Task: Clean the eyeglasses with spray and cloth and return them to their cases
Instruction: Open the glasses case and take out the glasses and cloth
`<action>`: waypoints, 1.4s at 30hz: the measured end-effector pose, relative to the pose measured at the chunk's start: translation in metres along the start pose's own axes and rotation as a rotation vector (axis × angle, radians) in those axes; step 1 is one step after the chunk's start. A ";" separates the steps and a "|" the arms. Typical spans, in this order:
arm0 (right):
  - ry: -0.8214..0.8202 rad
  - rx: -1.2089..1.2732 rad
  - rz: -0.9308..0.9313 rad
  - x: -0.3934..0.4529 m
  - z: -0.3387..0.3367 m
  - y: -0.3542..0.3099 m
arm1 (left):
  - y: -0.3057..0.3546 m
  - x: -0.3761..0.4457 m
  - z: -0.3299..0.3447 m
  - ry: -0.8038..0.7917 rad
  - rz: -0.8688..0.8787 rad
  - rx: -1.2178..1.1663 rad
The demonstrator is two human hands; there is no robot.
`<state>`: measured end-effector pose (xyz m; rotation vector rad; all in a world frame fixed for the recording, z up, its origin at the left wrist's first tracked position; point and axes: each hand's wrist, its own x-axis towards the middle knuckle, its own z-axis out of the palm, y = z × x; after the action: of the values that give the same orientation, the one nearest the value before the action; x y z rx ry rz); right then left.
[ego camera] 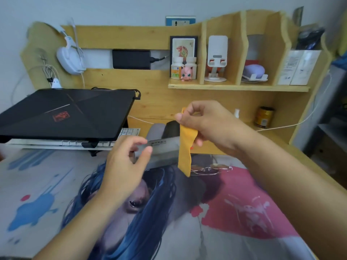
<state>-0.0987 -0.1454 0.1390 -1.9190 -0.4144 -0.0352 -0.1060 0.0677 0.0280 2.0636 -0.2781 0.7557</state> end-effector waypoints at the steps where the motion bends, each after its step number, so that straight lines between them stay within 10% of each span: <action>1: -0.005 0.055 0.057 -0.002 0.003 0.001 | 0.023 -0.007 -0.003 -0.012 0.045 -0.096; 15: -0.081 0.691 0.332 -0.043 0.016 0.009 | 0.097 -0.032 -0.005 -0.197 -0.152 -0.474; 42: -0.199 0.542 0.183 -0.038 0.001 0.025 | 0.089 0.003 -0.012 -0.176 -0.316 -0.506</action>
<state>-0.1270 -0.1626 0.1076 -1.4190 -0.3357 0.3570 -0.1494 0.0267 0.0948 1.6363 -0.2070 0.2721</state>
